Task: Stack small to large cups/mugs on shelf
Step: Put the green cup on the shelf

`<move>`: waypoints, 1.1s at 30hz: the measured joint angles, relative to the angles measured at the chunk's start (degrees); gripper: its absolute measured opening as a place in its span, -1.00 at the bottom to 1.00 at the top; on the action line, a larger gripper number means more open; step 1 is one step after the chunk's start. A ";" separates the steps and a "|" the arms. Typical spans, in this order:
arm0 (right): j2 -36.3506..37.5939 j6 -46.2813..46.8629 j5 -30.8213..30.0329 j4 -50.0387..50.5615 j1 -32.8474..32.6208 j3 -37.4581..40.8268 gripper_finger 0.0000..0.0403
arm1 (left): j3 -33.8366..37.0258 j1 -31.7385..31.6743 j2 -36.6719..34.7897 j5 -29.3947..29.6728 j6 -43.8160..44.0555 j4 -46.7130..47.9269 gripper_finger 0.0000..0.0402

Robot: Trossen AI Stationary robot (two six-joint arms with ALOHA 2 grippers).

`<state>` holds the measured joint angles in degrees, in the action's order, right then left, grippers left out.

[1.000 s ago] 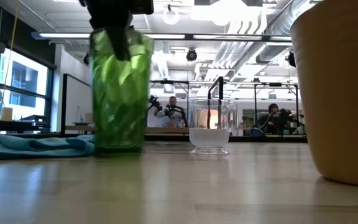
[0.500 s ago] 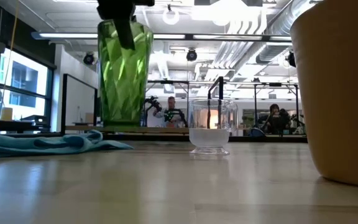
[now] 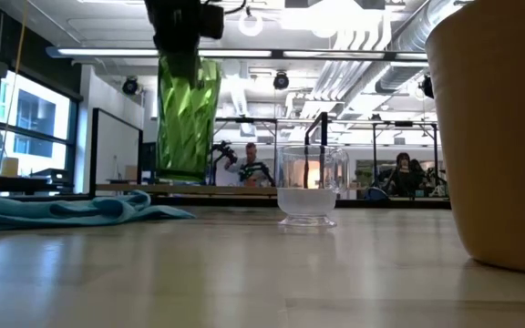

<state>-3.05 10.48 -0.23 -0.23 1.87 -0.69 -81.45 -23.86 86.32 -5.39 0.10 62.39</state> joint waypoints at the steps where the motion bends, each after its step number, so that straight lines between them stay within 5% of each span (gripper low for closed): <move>1: 0.00 0.00 0.00 0.00 0.00 0.00 -0.54 | 0.00 -1.27 0.00 -0.45 -0.59 0.00 -1.00; 33: 0.02 -0.22 -0.02 0.00 0.01 0.02 -0.54 | -0.02 -31.07 -5.11 -1.61 -11.81 0.75 -1.00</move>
<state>-3.03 10.26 -0.25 -0.23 1.88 -0.67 -81.47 -54.93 81.21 -7.01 -11.71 63.14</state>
